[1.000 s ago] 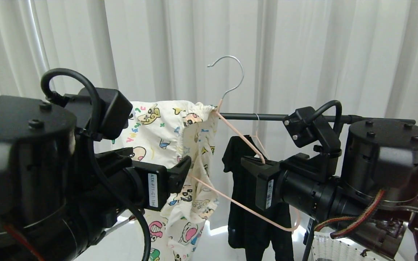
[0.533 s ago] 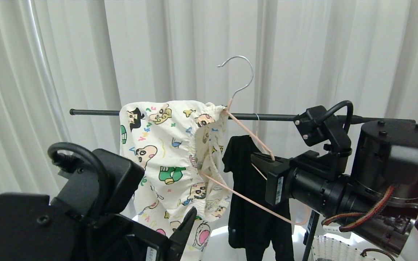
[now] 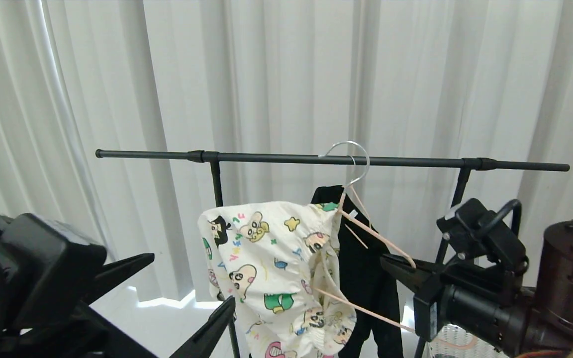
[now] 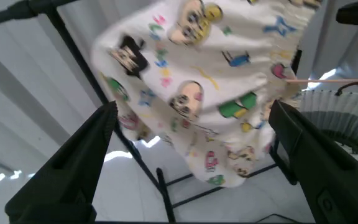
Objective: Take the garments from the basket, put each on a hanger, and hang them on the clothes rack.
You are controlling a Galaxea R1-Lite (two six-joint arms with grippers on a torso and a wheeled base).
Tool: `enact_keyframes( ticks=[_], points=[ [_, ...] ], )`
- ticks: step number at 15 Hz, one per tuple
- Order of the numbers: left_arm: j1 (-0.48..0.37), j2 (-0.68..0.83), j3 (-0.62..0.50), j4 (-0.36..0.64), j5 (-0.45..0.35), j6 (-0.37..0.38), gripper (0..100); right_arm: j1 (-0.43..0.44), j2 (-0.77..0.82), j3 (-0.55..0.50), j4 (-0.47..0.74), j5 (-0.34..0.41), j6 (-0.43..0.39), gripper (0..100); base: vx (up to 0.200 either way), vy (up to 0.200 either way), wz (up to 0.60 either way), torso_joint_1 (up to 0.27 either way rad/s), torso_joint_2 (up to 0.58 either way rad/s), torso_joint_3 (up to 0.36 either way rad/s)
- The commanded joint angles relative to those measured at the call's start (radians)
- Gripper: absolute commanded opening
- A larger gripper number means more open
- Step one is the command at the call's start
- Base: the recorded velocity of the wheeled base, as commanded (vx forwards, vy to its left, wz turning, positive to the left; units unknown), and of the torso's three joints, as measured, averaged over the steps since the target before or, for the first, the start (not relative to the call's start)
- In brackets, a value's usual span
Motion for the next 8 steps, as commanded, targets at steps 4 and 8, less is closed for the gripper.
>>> enact_keyframes(
  ticks=[4,8],
  points=[
    [0.0,-0.166,0.074,0.0,-0.236,0.137,100,0.108,-0.16,0.177,-0.001,0.086,-0.107,0,0.0,0.0,0.0,0.0,0.0,0.0],
    [-0.005,-0.159,0.138,0.0,-0.525,0.232,100,0.231,-0.172,0.22,-0.001,0.086,-0.139,0,0.0,0.0,0.0,0.0,0.0,0.0]
  ],
)
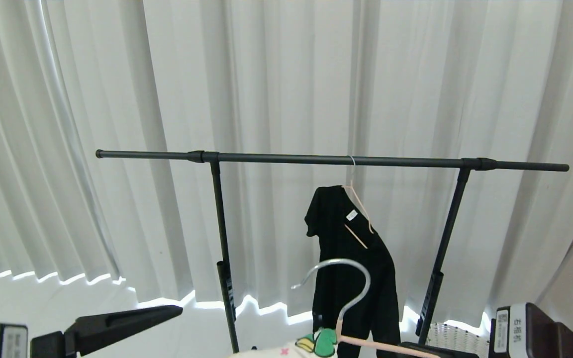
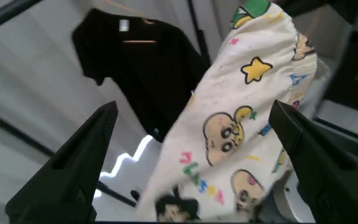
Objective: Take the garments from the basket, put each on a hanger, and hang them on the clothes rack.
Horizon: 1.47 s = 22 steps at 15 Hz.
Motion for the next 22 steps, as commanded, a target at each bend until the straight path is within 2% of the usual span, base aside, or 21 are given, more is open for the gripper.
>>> enact_keyframes(
  ticks=[1,5,9,13,14,20,22],
  points=[
    [-0.002,0.0,0.042,0.0,-0.061,0.03,100,0.038,-0.011,0.012,-0.002,0.0,-0.021,0,0.0,0.0,0.0,0.0,0.0,0.0],
    [-0.005,0.059,0.055,0.0,-0.09,0.03,100,0.1,-0.009,0.02,-0.022,-0.002,-0.042,0,0.0,0.0,0.0,0.0,0.0,0.0],
    [-0.008,0.123,0.055,-0.013,-0.104,0.019,100,0.11,-0.008,0.029,-0.029,0.0,-0.068,0,0.0,0.0,0.0,0.0,0.0,0.0],
    [-0.005,0.154,0.057,-0.013,-0.192,0.021,100,0.11,-0.009,0.029,-0.045,-0.002,-0.068,0,0.0,0.0,0.0,0.0,0.0,0.0],
    [-0.005,0.157,0.057,-0.013,-0.192,0.021,0,0.11,-0.009,0.029,-0.045,-0.002,-0.068,0,0.0,0.0,0.0,0.0,0.0,0.0],
    [0.001,0.165,0.071,-0.013,-0.192,0.016,0,0.112,-0.008,0.032,-0.072,-0.002,-0.072,0,0.0,0.0,0.0,0.0,0.0,0.0],
    [0.014,0.163,0.069,-0.013,-0.19,-0.016,0,0.112,-0.006,0.035,-0.072,-0.002,-0.073,0,0.0,0.0,0.0,0.0,0.0,0.0]
  ],
)
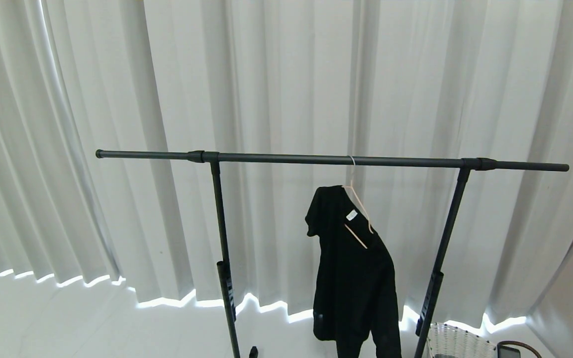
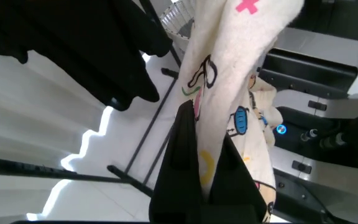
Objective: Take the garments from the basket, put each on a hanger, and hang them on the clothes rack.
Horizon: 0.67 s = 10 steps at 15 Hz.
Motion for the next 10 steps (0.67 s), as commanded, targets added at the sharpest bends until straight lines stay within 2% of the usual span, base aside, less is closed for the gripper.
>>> enact_keyframes(
  ticks=[1,4,7,8,10],
  points=[
    [0.019,0.001,0.0,-0.001,0.001,-0.016,0,0.0,0.004,0.008,0.001,0.0,-0.001,100,0.0,0.0,0.0,0.0,0.0,0.0],
    [0.085,-0.008,0.014,-0.001,0.035,-0.024,0,-0.006,-0.002,0.034,0.001,-0.003,-0.03,100,0.0,0.0,0.0,0.0,0.0,0.0],
    [0.103,-0.034,0.062,-0.001,0.153,-0.024,0,-0.04,-0.016,0.049,0.001,-0.006,-0.03,100,0.0,0.0,0.0,0.0,0.0,0.0],
    [0.102,-0.062,0.092,-0.001,0.216,-0.024,0,-0.07,-0.022,0.057,0.001,-0.005,-0.03,100,0.0,0.0,0.0,0.0,0.0,0.0],
    [0.115,-0.097,0.096,-0.001,0.245,-0.022,0,-0.079,-0.028,0.074,0.001,-0.002,-0.029,100,0.0,0.0,0.0,0.0,0.0,0.0]
  ],
)
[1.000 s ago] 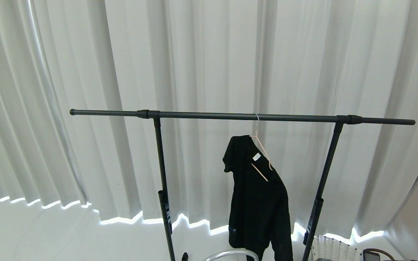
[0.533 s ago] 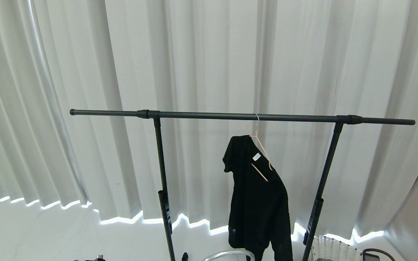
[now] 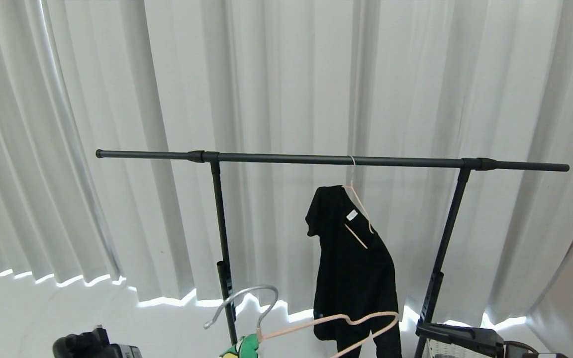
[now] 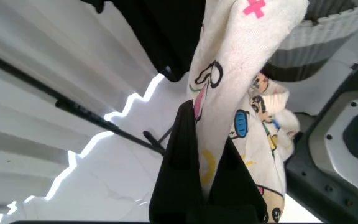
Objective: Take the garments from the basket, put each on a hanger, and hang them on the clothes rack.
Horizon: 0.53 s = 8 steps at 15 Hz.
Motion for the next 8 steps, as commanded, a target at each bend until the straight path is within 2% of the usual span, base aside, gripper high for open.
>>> enact_keyframes(
  ticks=[1,3,4,7,8],
  points=[
    [0.035,-0.035,-0.007,-0.017,0.014,0.001,0,-0.008,-0.003,0.016,0.0,0.002,0.002,100,0.0,0.0,0.0,0.0,0.0,0.0],
    [0.113,-0.02,-0.071,-0.117,0.032,0.008,0,-0.008,0.028,0.036,0.003,0.015,0.052,100,0.0,0.0,0.0,0.0,0.0,0.0],
    [0.119,-0.012,-0.11,-0.132,0.05,0.01,0,-0.006,0.054,0.025,0.001,0.022,0.123,100,0.0,0.0,0.0,0.0,0.0,0.0],
    [0.118,-0.009,-0.163,-0.132,0.063,0.028,0,-0.005,0.172,-0.139,0.001,0.021,0.371,100,0.0,0.0,0.0,0.0,0.0,0.0],
    [0.118,-0.009,-0.165,-0.132,0.063,0.031,0,-0.006,0.195,-0.167,0.001,0.018,0.411,100,0.0,0.0,0.0,0.0,0.0,0.0]
  ],
)
